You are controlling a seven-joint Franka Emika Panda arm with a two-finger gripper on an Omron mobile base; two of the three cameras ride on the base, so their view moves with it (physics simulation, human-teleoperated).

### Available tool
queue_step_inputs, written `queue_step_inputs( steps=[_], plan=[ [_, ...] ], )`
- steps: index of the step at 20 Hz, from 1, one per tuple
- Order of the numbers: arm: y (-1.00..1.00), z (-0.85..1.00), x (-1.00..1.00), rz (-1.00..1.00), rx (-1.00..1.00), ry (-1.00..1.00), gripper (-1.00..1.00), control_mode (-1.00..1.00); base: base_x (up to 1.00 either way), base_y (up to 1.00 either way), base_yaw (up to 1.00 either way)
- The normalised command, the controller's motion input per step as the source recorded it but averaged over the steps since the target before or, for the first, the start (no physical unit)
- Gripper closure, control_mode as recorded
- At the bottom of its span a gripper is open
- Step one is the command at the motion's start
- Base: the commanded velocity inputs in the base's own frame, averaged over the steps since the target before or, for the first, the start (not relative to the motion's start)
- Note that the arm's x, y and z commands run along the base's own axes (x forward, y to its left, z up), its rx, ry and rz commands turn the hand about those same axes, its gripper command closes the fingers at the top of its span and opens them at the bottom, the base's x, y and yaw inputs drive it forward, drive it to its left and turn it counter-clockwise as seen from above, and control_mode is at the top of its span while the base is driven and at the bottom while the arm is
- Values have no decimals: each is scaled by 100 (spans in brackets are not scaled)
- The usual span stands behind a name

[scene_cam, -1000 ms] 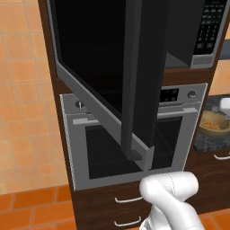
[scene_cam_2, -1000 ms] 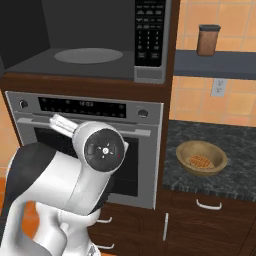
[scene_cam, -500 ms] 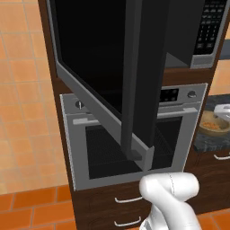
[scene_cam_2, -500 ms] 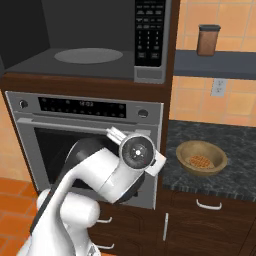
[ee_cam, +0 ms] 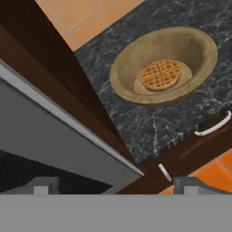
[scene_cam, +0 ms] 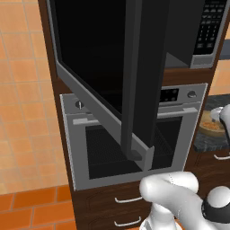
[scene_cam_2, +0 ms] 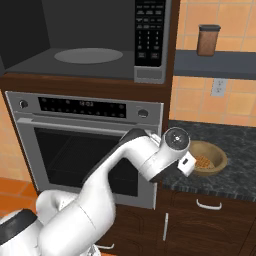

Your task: Open the microwave, place the bowl with waffle inside the microwave, then close the microwave door and turn it on.

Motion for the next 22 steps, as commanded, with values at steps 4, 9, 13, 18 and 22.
queue_step_inputs(
  steps=[4,9,13,18,22],
  plan=[
    [-100,-55,52,-7,13,19,-100,-100,0,0,0],
    [-71,-2,17,-7,17,3,-100,-100,0,0,0],
    [-47,-29,18,-7,10,5,-100,-100,0,0,0],
    [-10,-46,14,-11,0,7,-100,-100,0,0,0],
    [-7,-59,21,-18,4,0,-100,-100,0,0,0]
  ],
)
